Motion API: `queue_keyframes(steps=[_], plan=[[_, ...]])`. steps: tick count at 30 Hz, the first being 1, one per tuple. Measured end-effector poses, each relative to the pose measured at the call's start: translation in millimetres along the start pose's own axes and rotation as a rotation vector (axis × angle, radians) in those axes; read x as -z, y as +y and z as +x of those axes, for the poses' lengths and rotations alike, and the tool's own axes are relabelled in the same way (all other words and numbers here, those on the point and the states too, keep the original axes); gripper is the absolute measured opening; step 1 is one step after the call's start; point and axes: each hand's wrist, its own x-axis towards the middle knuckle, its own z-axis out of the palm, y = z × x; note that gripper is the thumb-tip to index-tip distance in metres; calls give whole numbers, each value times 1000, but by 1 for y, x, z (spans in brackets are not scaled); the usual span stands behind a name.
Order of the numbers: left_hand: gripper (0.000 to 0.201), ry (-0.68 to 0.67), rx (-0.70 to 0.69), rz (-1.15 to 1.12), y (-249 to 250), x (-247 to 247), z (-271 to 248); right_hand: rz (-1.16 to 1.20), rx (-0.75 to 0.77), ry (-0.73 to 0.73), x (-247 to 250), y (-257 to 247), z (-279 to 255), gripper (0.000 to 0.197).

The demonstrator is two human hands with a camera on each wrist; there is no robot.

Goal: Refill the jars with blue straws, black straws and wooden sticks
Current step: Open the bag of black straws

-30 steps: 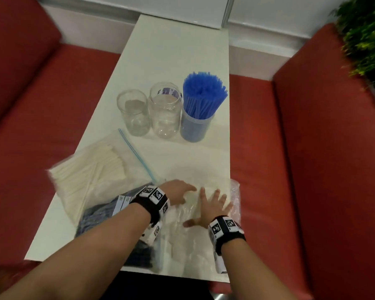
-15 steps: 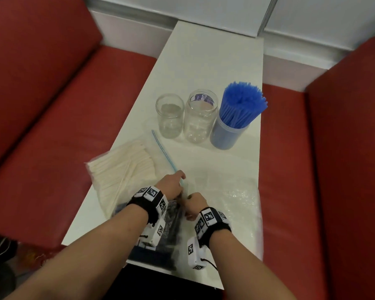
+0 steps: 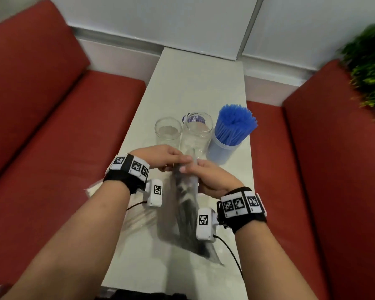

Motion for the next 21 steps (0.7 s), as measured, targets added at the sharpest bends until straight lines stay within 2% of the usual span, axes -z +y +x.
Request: queue_keyframes(steps=[2, 5, 8, 10, 13, 16, 17, 20, 21], plan=[[60, 16, -119, -120, 10, 9, -1, 69, 36, -12, -2, -17, -5, 35], [36, 107, -215, -231, 21, 19, -2, 85, 92, -43, -1, -36, -14, 18], [35, 214, -217, -304, 25, 24, -1, 1, 116, -1, 3, -48, -22, 15], [37, 274, -224, -323, 28, 24, 0, -56, 130, 55, 7, -54, -24, 19], [18, 387, -238, -308, 32, 23, 1, -17, 203, 176, 8, -59, -20, 13], [19, 527, -233, -172, 36, 24, 1, 67, 278, 329, 5, -57, -10, 17], [19, 489, -237, -157, 38, 24, -1, 102, 297, 368, 3, -56, -6, 17], [25, 228, -201, -144, 43, 17, -7, 214, 333, 424, 0, -49, 5, 11], [25, 210, -187, -116, 44, 14, -7, 248, 343, 421, 0, -47, 7, 9]])
